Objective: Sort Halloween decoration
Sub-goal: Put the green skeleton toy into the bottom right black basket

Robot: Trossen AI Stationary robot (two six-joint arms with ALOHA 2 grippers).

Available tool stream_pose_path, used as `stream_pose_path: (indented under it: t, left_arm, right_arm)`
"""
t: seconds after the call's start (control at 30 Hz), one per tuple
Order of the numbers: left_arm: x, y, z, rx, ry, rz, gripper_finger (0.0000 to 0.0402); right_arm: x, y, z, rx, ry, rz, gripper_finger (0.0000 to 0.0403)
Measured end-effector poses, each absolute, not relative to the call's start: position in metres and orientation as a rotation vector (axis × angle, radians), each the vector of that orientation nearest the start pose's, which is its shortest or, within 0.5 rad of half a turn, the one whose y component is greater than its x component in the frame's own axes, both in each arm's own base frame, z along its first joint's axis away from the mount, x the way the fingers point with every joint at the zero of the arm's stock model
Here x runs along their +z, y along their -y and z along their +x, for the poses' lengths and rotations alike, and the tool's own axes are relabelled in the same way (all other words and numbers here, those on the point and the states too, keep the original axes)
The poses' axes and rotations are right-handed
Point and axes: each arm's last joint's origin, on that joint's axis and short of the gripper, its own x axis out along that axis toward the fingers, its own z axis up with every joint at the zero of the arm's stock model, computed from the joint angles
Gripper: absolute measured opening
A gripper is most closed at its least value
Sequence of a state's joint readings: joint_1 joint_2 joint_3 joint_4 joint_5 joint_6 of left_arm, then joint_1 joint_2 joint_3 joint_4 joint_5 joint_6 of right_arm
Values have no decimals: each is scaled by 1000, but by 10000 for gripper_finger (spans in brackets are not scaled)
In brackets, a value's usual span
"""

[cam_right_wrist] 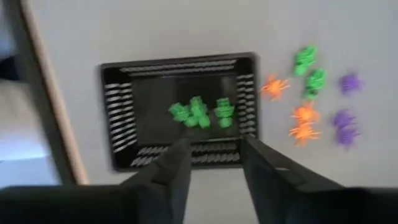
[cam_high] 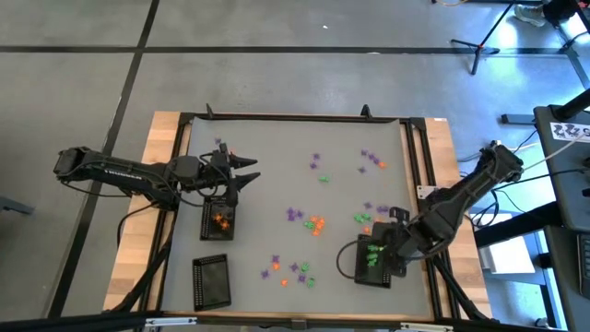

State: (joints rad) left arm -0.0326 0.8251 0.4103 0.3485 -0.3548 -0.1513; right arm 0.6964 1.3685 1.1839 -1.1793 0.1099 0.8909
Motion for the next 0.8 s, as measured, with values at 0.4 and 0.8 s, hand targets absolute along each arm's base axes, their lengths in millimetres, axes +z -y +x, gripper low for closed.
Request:
stream_pose_path:
  t: [0.4, 0.8]
  left_arm:
    - [247, -5, 184, 352, -38, -136, 194]
    - [247, -5, 184, 353, -39, -136, 194]
  right_arm:
    - [268, -106, 217, -347, -1131, -2, 206]
    - [253, 19, 290, -349, -1046, 106, 206]
